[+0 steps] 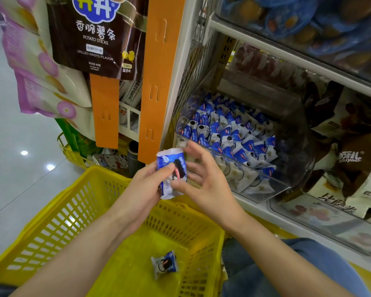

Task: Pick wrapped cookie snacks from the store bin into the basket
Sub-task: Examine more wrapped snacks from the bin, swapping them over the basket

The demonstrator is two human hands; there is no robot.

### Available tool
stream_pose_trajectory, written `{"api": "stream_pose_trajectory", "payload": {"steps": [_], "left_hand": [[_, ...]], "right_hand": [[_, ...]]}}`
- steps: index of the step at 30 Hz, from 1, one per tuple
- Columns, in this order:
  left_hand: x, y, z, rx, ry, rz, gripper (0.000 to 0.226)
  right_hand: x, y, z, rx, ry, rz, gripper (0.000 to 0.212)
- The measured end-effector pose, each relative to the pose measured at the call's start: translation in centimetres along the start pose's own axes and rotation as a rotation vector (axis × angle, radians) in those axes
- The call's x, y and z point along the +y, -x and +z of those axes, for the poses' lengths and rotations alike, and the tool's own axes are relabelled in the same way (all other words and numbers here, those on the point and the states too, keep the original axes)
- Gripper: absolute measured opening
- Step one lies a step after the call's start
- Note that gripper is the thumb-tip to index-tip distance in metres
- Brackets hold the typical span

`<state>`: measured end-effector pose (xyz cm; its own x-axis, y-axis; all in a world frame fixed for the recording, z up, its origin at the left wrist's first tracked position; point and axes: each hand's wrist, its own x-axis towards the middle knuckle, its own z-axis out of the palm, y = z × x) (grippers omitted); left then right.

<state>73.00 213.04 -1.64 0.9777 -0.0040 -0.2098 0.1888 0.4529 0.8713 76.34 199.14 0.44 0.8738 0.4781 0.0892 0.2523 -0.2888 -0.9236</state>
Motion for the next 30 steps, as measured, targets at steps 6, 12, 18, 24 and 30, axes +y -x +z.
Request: {"api": "stream_pose_trajectory", "payload": {"steps": [6,12,18,24,30], "left_hand": [[0.5,-0.4,0.7,-0.012,0.061,0.064,0.03],[1.5,-1.3,2.3,0.032,-0.497,0.361,0.028],[3.5,-3.2,4.5,0.061,-0.831,0.625,0.034],[2.6,-5.3,4.5,0.03,-1.257,0.708,0.028],[2.2,-5.6,4.1,0.016,-1.378,0.766,0.032]], "right_hand": [[-1.2,-0.1,-1.4,0.035,-0.052,0.033,0.048],[-1.9,0.4,-3.2,0.05,-0.063,0.027,0.024],[-2.6,-1.8,-8.6,0.388,0.168,0.028,0.026],[-0.2,-7.8,-15.0,0.632,0.751,0.188,0.015],[3.9,-10.9,-16.6,0.522,0.906,0.392,0.036]]}}
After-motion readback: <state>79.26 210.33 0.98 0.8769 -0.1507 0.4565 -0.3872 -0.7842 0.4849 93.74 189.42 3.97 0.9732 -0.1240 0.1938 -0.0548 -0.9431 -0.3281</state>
